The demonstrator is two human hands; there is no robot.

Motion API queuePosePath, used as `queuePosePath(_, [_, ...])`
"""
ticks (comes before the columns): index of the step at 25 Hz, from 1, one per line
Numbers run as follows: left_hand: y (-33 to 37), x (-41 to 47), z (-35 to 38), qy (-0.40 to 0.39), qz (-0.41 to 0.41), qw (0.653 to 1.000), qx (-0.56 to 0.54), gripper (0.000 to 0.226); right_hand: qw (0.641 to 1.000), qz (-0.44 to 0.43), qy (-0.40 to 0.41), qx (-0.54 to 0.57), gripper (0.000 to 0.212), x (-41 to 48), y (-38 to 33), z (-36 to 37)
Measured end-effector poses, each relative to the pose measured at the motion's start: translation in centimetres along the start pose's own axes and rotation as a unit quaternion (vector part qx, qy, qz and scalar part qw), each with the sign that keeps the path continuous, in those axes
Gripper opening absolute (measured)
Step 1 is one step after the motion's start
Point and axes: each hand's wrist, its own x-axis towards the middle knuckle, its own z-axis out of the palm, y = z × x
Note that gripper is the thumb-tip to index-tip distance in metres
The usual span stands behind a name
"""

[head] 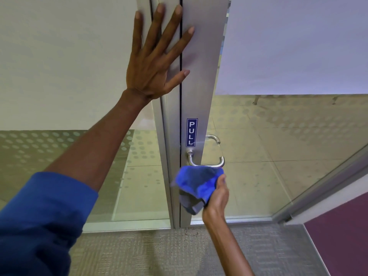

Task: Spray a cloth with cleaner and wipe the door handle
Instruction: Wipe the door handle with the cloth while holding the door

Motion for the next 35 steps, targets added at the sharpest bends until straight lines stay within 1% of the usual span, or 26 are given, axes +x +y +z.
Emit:
queuePosePath(1, [0.0,0.0,0.0,0.003,0.000,1.000,0.003,0.075,0.997,-0.072,-0.009,-0.002,0.038,0.1,-1.2,-0.7])
queuePosePath(2, [0.1,0.0,0.0,0.005,-0.001,1.000,0.003,0.075,0.985,-0.157,-0.013,-0.069,0.036,0.6,-2.5,-1.7])
queuePosePath(3, [0.1,0.0,0.0,0.006,-0.001,1.000,0.003,0.074,0.960,-0.238,-0.032,-0.142,0.035,1.6,-3.7,-2.7])
queuePosePath(4, [0.0,0.1,0.0,0.005,-0.002,1.000,0.004,0.074,0.921,-0.295,-0.051,-0.248,0.035,2.4,-5.0,-3.0])
queuePosePath(6, [0.1,0.2,-0.2,0.007,0.000,1.000,0.003,0.074,0.827,-0.324,-0.112,-0.446,0.043,5.7,-5.9,-2.8])
queuePosePath(8, [0.0,0.3,-0.4,0.006,-0.002,1.000,0.001,0.074,0.718,-0.320,-0.189,-0.588,0.042,8.6,-5.6,-2.4])
queuePosePath(9, [0.0,0.2,-0.4,0.005,-0.002,1.000,0.001,0.074,0.687,-0.321,-0.224,-0.612,0.039,9.6,-5.4,-2.5])
queuePosePath(10, [0.0,0.1,-0.5,0.003,-0.002,1.000,0.002,0.074,0.676,-0.324,-0.245,-0.614,0.035,10.0,-5.2,-2.6])
queuePosePath(12, [0.1,0.2,-0.4,0.003,-0.002,1.000,0.010,0.074,0.668,-0.332,-0.246,-0.619,0.032,10.5,-4.8,-2.2])
queuePosePath(14, [0.2,0.4,-0.7,-0.002,-0.006,1.000,0.014,0.072,0.666,-0.314,-0.213,-0.642,0.035,10.0,-4.1,-1.1])
queuePosePath(15, [0.1,0.4,-0.8,-0.006,-0.007,1.000,0.012,0.072,0.674,-0.308,-0.190,-0.643,0.036,9.5,-3.5,-0.3])
queuePosePath(19, [0.1,0.4,-1.2,-0.014,-0.008,1.000,0.001,0.072,0.765,-0.308,-0.095,-0.557,0.035,6.9,-0.4,2.7])
queuePosePath(21, [0.2,0.5,-1.2,-0.013,-0.007,1.000,0.012,0.071,0.819,-0.309,-0.044,-0.481,0.042,5.5,1.0,4.2])
queuePosePath(23, [0.2,0.5,-1.2,-0.011,-0.006,1.000,0.011,0.071,0.864,-0.298,0.008,-0.406,0.038,4.8,1.5,4.8])
queuePosePath(24, [0.2,0.4,-1.2,-0.009,-0.004,1.000,0.009,0.071,0.882,-0.270,-0.010,-0.385,0.033,4.7,1.5,4.5])
queuePosePath(25, [0.3,0.4,-1.1,-0.007,-0.003,1.000,0.007,0.072,0.883,-0.257,-0.055,-0.389,0.030,5.0,1.6,3.9])
queuePosePath(26, [0.3,0.4,-1.0,-0.007,-0.004,1.000,0.008,0.072,0.859,-0.277,-0.117,-0.414,0.030,5.5,1.5,2.9])
queuePosePath(27, [0.1,0.4,-0.9,-0.008,-0.005,1.000,0.011,0.072,0.815,-0.311,-0.177,-0.456,0.035,6.2,1.4,1.9])
queuePosePath(28, [0.1,0.3,-0.9,-0.009,-0.006,1.000,0.015,0.072,0.756,-0.351,-0.228,-0.503,0.042,7.0,1.1,1.2])
queuePosePath(29, [0.1,0.3,-0.8,-0.009,-0.006,1.000,0.017,0.072,0.682,-0.397,-0.267,-0.553,0.047,8.1,0.5,1.0])
queuePosePath(30, [0.1,0.3,-0.8,-0.007,-0.007,1.000,0.017,0.072,0.606,-0.431,-0.297,-0.599,0.046,9.1,-0.2,1.2])
queuePosePath(31, [0.2,0.3,-0.8,-0.006,-0.007,1.000,0.015,0.072,0.538,-0.455,-0.322,-0.632,0.043,9.9,-0.9,1.4])
queuePosePath(32, [0.3,0.3,-0.7,-0.007,-0.004,1.000,0.013,0.072,0.480,-0.469,-0.345,-0.656,0.040,10.5,-1.4,1.6])
queuePosePath(33, [0.3,0.3,-0.7,-0.008,-0.002,1.000,0.015,0.072,0.438,-0.478,-0.361,-0.670,0.038,11.1,-1.9,1.6])
queuePosePath(34, [0.2,0.3,-0.7,-0.008,-0.002,1.000,0.019,0.072,0.411,-0.485,-0.373,-0.676,0.038,11.4,-2.1,1.5])
queuePosePath(35, [0.2,0.3,-0.7,-0.009,-0.002,1.000,0.020,0.072,0.397,-0.489,-0.380,-0.677,0.038,11.7,-2.3,1.3])
